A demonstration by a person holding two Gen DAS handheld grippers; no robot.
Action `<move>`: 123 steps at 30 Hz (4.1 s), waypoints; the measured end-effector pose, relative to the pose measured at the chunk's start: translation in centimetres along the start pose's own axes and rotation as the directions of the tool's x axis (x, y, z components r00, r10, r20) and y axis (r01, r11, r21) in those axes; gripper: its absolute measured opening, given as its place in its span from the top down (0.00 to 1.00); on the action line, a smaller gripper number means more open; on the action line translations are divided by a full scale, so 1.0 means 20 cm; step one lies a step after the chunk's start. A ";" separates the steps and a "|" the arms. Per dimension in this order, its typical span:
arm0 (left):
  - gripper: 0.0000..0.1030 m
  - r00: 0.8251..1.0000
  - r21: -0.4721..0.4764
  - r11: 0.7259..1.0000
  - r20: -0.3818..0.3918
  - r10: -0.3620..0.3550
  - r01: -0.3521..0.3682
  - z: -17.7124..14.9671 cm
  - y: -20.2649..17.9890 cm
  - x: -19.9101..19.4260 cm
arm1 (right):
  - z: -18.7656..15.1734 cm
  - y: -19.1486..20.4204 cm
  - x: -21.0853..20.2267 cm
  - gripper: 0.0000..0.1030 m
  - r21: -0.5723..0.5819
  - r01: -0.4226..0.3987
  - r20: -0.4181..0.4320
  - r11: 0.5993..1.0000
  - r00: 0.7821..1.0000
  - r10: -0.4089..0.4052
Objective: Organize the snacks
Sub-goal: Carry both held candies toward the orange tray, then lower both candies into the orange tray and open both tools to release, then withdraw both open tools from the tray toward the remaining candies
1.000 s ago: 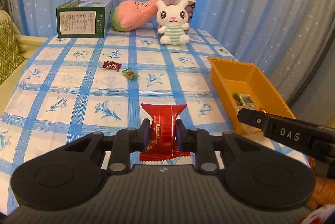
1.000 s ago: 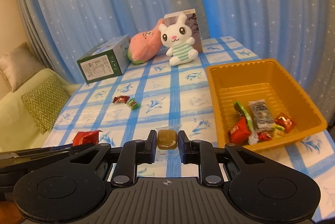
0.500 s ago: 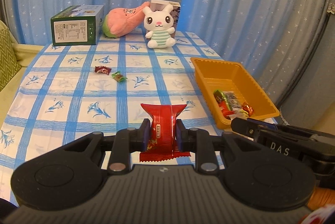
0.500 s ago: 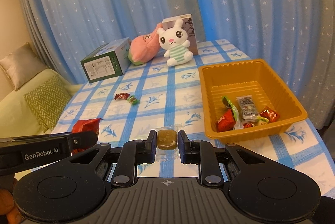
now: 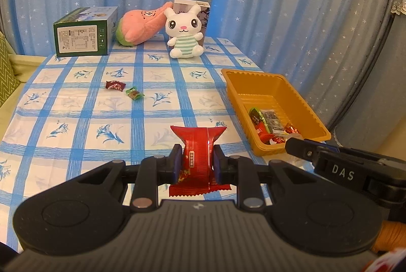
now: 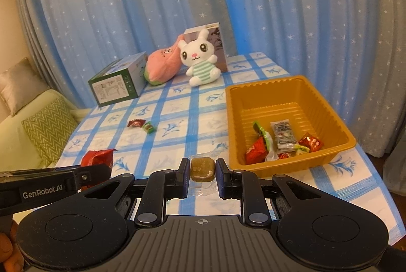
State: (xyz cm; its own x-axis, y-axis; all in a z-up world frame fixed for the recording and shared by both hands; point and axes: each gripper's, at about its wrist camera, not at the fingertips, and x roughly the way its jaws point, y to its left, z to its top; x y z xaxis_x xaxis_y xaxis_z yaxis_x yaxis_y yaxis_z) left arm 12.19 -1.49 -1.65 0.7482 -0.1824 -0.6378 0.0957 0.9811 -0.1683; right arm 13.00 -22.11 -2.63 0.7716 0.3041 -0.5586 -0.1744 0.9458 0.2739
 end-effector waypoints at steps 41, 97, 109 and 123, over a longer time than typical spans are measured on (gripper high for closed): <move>0.78 0.985 0.095 0.981 -0.062 -0.161 0.166 0.26 -0.48 0.47 | 0.25 -0.60 0.08 0.79 0.168 0.138 0.054 0.976 0.987 -0.149; 0.33 1.000 -0.008 1.000 0.007 0.012 -0.012 0.18 -0.15 0.49 | 0.33 -0.71 0.22 0.35 0.237 0.106 0.006 0.966 0.994 -0.111; 0.33 1.000 -0.036 0.999 -0.018 -0.018 0.017 0.13 0.00 0.24 | 0.21 -0.41 0.06 0.35 0.157 0.064 -0.022 0.985 0.998 -0.061; 0.28 0.998 -0.061 0.996 0.001 0.070 -0.069 0.09 0.19 0.04 | 0.11 -0.15 0.06 0.35 0.089 -0.006 -0.064 0.996 0.998 0.012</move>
State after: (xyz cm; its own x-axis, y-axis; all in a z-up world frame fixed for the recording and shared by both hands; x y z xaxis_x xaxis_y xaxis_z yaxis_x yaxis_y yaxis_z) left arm 14.30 2.28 -1.35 0.7540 -0.1135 -0.6470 0.0034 0.9856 -0.1689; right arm 15.75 -24.75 -2.44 0.7286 0.3222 -0.6044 -0.1242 0.9300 0.3461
